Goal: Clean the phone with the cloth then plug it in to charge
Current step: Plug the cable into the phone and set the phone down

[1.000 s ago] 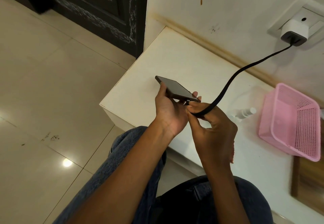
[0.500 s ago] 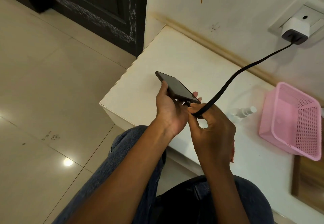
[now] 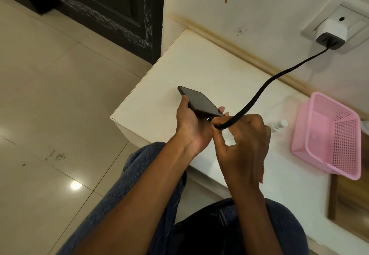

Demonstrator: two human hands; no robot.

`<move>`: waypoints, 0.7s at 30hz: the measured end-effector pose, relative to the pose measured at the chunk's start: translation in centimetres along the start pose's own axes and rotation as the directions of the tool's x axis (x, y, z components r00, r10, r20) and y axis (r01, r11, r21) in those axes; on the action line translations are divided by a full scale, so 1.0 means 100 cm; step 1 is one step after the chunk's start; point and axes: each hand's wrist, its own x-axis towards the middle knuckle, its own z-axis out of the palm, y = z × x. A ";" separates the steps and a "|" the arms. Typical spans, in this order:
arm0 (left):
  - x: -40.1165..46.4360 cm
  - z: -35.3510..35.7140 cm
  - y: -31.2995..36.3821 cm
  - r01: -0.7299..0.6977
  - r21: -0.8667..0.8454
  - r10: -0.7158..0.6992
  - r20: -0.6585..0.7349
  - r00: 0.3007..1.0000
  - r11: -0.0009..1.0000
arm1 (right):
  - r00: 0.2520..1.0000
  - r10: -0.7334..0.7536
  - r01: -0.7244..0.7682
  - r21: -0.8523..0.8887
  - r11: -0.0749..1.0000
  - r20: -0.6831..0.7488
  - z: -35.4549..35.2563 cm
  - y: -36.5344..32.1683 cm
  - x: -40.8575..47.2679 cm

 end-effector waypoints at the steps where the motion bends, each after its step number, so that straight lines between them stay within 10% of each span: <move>1: 0.000 0.000 0.000 -0.001 0.011 0.001 0.003 1.000 1.000 | 1.000 0.006 -0.006 0.000 1.000 -0.001 0.000 0.001 0.000; 21: -0.001 0.001 -0.001 0.021 0.116 -0.025 0.038 0.999 0.993 | 0.998 0.034 -0.033 0.027 0.999 -0.046 0.001 0.001 0.002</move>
